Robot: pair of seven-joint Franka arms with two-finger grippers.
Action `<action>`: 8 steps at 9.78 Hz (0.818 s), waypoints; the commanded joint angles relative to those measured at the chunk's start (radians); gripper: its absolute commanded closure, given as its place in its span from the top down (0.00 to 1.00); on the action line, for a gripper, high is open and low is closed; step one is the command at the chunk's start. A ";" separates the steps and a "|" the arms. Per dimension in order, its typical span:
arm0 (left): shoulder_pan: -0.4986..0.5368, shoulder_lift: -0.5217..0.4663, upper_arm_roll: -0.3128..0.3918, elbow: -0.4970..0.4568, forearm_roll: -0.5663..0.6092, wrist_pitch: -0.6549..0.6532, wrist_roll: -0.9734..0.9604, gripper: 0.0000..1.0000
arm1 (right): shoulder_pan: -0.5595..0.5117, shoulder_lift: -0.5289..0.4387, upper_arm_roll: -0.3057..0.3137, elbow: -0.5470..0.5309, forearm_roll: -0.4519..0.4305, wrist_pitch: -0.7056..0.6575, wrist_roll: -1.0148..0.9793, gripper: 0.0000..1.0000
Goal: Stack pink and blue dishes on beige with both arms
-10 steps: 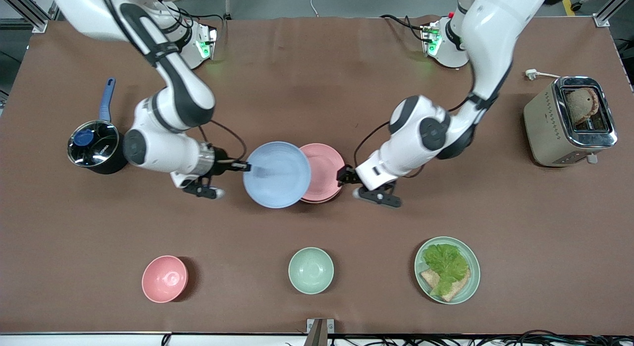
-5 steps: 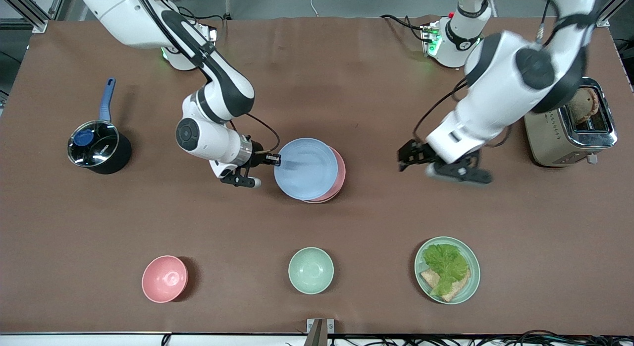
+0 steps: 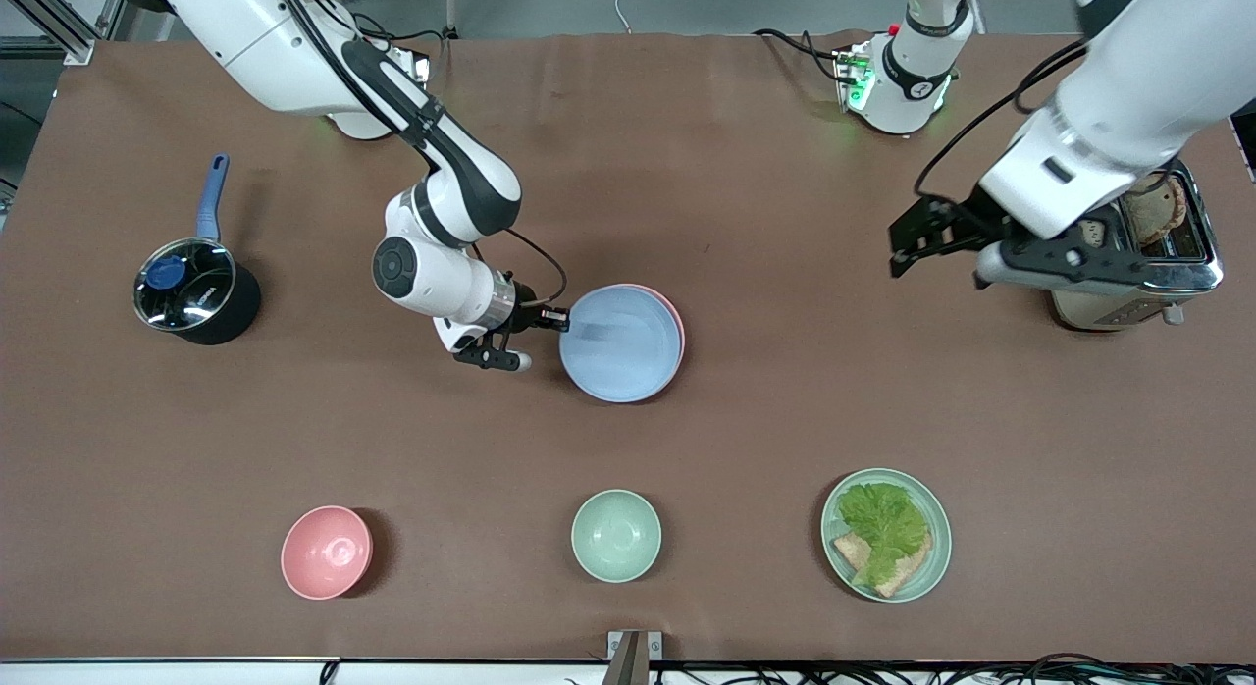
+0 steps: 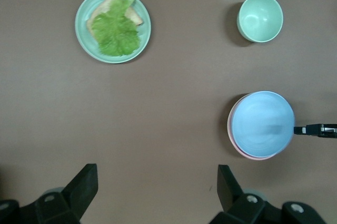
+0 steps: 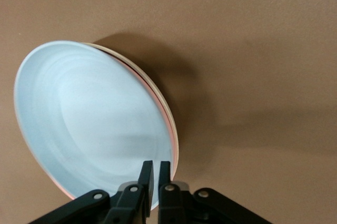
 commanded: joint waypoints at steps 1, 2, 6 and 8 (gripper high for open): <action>-0.084 -0.059 0.131 -0.008 0.012 -0.077 0.026 1.00 | -0.012 -0.016 0.008 -0.009 -0.009 0.007 0.004 0.97; -0.086 -0.089 0.139 -0.018 0.010 -0.098 0.054 1.00 | -0.020 -0.059 0.008 -0.002 -0.014 -0.037 0.004 1.00; -0.137 -0.203 0.264 -0.116 0.006 -0.146 0.124 1.00 | -0.156 -0.353 -0.042 0.050 -0.362 -0.440 0.055 1.00; -0.140 -0.197 0.273 -0.122 0.009 -0.148 0.134 1.00 | -0.128 -0.427 -0.201 0.186 -0.440 -0.636 0.049 1.00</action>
